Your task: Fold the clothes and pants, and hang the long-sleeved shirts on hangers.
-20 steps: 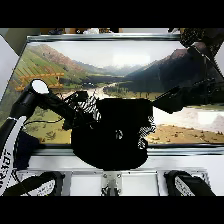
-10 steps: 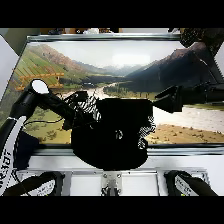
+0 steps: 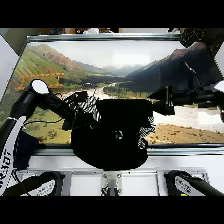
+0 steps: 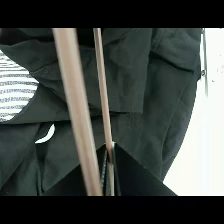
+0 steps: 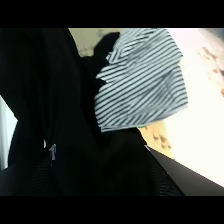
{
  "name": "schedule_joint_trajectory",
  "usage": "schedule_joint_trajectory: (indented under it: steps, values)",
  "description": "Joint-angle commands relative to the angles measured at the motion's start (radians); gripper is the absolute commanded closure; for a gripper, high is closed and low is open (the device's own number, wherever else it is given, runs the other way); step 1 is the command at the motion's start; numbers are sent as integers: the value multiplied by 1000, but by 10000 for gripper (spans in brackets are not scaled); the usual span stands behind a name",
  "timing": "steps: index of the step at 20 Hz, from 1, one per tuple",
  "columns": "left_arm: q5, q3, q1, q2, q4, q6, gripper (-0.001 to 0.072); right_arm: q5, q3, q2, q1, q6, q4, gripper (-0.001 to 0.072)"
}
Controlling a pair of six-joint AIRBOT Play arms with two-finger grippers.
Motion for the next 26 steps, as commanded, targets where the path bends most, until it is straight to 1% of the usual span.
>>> schedule_joint_trajectory:
  steps: [1, 7, 15, 17, 18, 19, 20, 21, 24, 26]
  values:
    - [-1, 1, 1, 0, 0, 0, 693, 10, -5, -63, 56, -41, 52, 94]
    - [-1, 1, 1, 0, 1, 0, 693, 8, -5, -112, 159, -41, 50, 94]
    - [-1, 1, 1, 0, 1, 0, 693, 8, -5, -115, 169, -42, 49, 95]
    - [-1, 1, 1, 0, 0, 0, 693, 8, -5, -114, 169, -52, 49, 105]
    - [-1, 1, 1, 0, 0, 0, 693, 8, -5, -114, 169, -64, 50, 205]
    - [-1, 1, 1, 0, 0, 0, 693, 8, -5, -114, 169, -64, 50, 387]
    - [-1, 1, 1, 0, 0, 0, 693, 8, -5, -114, 169, -64, 50, 589]
    - [-1, 1, 1, 0, 0, 0, 693, 8, -5, -114, 169, -63, 50, 697]
    - [-1, 1, 1, 0, 0, 0, 693, 8, -5, -114, 169, -139, 50, 697]
    - [-1, 1, 1, 0, 0, 0, 693, 8, -5, -114, 169, -244, 50, 697]
